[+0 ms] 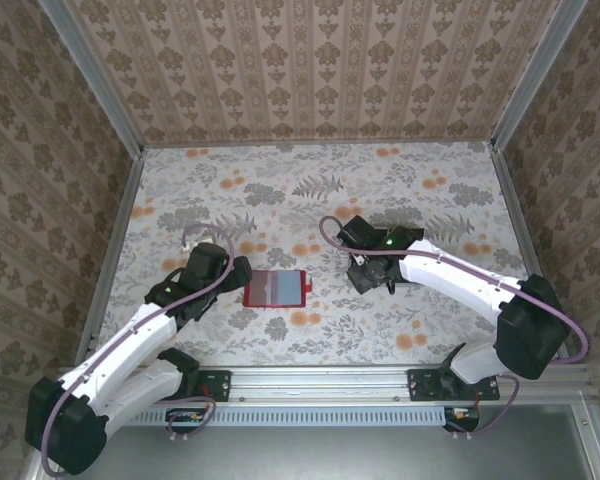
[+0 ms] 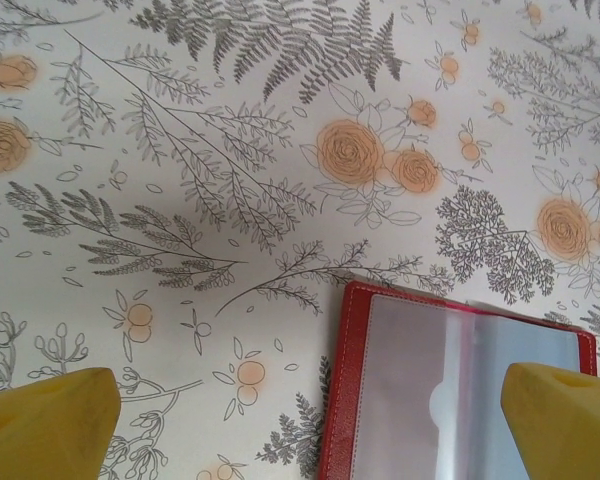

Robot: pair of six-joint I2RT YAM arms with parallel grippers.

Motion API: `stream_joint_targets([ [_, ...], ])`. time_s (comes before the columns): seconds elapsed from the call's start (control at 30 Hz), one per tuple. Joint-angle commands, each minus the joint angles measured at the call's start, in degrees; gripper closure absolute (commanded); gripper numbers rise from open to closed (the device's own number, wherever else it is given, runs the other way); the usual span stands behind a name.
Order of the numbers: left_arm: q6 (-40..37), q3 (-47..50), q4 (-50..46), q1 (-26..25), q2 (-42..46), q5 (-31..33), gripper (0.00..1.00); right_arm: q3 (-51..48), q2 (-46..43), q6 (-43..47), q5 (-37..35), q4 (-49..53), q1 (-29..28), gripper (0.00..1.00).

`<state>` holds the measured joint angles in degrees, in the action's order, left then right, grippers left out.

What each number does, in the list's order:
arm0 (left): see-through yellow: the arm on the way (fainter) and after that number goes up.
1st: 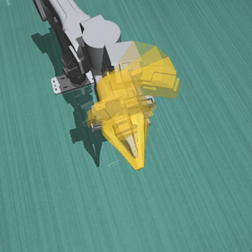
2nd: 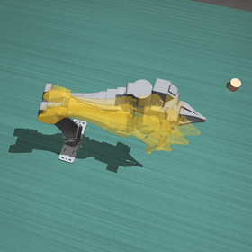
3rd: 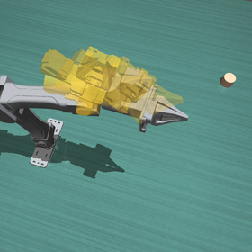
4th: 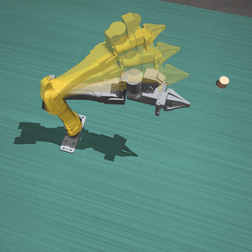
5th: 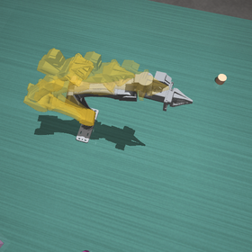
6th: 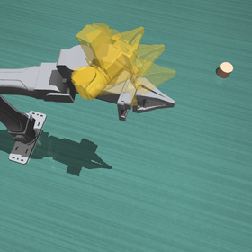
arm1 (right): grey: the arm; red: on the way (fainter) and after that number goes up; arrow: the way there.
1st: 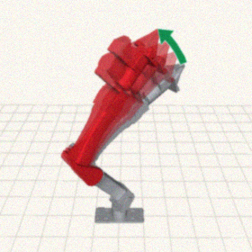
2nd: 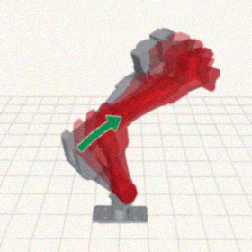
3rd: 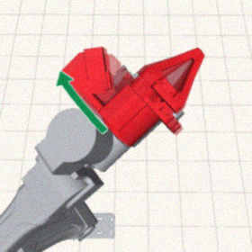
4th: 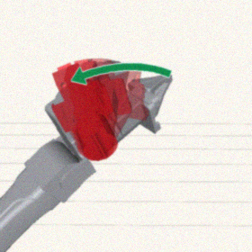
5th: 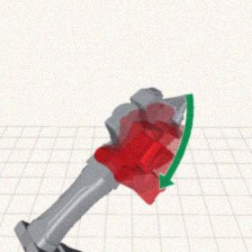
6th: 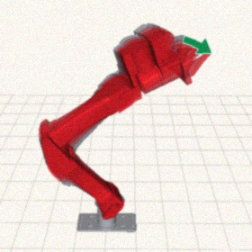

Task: Put the credit cards into the card holder

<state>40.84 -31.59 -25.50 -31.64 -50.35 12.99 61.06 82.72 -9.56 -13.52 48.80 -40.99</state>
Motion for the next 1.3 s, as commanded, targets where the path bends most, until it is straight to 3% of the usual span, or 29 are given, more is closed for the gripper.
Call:
stream_joint_targets([
  [0.0,-1.21,-0.13,2.21,0.77,-0.83,-2.61,0.00,0.28,2.14,1.74,-3.21,3.32,-0.04,0.45],
  [0.23,-1.91,0.17,3.98,2.32,-2.03,-4.78,0.00,1.98,7.35,1.31,-3.50,3.76,-1.75,0.45],
  [0.5,-1.92,0.96,5.54,3.49,-2.47,-6.51,0.00,6.00,17.11,-0.84,-12.55,3.37,-5.28,0.42],
  [0.9,-0.86,2.79,5.55,3.96,-0.44,-7.24,0.00,13.82,27.69,-2.91,-21.73,2.58,-6.31,0.51],
  [1.27,-0.39,2.59,5.15,4.06,0.04,-7.13,0.00,21.71,33.88,-0.17,-21.38,0.43,-4.10,0.53],
])
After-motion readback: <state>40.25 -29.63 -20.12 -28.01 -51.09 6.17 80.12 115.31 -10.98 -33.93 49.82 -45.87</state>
